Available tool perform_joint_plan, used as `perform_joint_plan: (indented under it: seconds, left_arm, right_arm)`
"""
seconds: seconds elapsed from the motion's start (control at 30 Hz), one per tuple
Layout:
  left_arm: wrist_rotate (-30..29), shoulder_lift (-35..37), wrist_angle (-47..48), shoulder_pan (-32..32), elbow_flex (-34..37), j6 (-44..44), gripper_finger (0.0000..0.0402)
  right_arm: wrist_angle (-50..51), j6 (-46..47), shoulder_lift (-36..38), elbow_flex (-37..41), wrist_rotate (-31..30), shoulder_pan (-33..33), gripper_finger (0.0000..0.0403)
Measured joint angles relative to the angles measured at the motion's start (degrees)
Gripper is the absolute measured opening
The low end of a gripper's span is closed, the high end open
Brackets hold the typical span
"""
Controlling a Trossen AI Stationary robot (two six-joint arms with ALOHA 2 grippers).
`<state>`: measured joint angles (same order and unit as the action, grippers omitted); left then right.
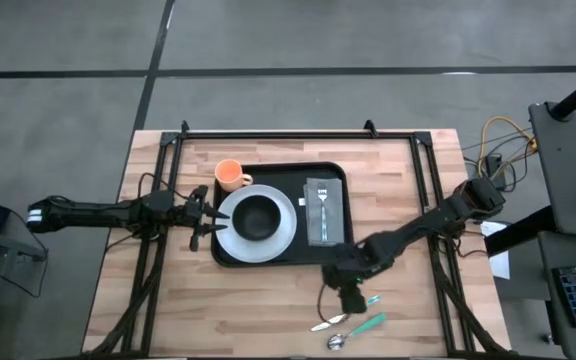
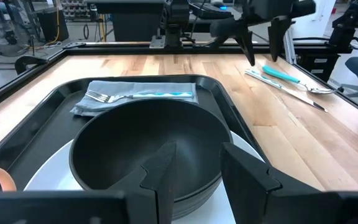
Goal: Set up tray
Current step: Put the blue knife on the gray napkin
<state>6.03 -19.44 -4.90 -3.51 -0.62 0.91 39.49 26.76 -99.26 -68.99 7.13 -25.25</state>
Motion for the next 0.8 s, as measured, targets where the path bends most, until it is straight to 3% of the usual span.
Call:
perform_joint_plan:
  seconds: [0.2, 0.8]
  left_arm:
    - [0.0, 0.0, 0.0, 0.0, 0.0, 0.0, 0.0105]
    - [0.0, 0.0, 0.0, 0.0, 0.0, 0.0, 0.0105]
  right_arm:
    - [7.1, 0.0, 0.0, 0.0, -2.8, -4.6, 0.0203]
    - [4.1, 3.2, -0.3, 1.9, -5.8, -11.9, 0.0203]
